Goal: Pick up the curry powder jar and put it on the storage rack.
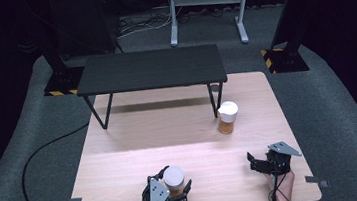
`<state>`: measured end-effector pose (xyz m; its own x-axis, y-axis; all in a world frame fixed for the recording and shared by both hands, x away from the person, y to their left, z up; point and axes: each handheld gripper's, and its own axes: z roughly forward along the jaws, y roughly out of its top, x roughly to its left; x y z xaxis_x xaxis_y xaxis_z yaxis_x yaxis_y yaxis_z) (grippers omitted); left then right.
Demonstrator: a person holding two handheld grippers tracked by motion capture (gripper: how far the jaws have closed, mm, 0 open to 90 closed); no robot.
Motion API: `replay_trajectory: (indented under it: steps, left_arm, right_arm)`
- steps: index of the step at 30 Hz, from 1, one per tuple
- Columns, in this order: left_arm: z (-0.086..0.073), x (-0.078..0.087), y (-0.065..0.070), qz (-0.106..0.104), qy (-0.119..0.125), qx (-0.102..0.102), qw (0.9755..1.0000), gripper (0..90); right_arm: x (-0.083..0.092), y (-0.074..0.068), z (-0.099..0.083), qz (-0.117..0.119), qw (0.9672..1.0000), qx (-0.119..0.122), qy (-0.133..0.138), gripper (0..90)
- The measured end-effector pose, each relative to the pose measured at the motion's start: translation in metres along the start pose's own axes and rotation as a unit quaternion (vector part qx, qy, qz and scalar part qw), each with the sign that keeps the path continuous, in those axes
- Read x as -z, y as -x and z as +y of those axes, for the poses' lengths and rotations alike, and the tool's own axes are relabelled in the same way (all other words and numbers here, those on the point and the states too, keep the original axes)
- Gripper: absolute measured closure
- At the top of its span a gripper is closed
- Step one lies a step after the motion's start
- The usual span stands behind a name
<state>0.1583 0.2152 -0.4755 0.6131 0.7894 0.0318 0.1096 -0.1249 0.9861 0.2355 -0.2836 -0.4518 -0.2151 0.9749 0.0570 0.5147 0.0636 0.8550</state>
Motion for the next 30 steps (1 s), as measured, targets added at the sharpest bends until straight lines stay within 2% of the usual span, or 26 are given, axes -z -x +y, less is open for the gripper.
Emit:
replay_trajectory:
  steps: [5,15,19,30]
  left_arm:
    - [-0.002,0.001,-0.001,0.006,0.008,0.008,0.9999,32.8]
    - [0.002,0.001,-0.005,0.0,0.002,0.006,1.0,33.2]
    - [0.003,0.002,-0.01,-0.004,-0.001,0.013,0.9999,33.3]
    - [0.013,0.005,-0.019,-0.002,0.009,0.008,0.9999,33.3]
  right_arm:
    - [0.0,0.0,0.0,0.0,1.0,0.0,0.001,1.2]
    - [0.0,0.001,0.0,0.002,1.0,0.001,-0.001,1.5]
    - [0.0,0.001,0.0,0.002,1.0,0.0,-0.001,1.5]
    - [-0.001,0.001,0.001,0.003,1.0,0.003,-0.003,1.5]
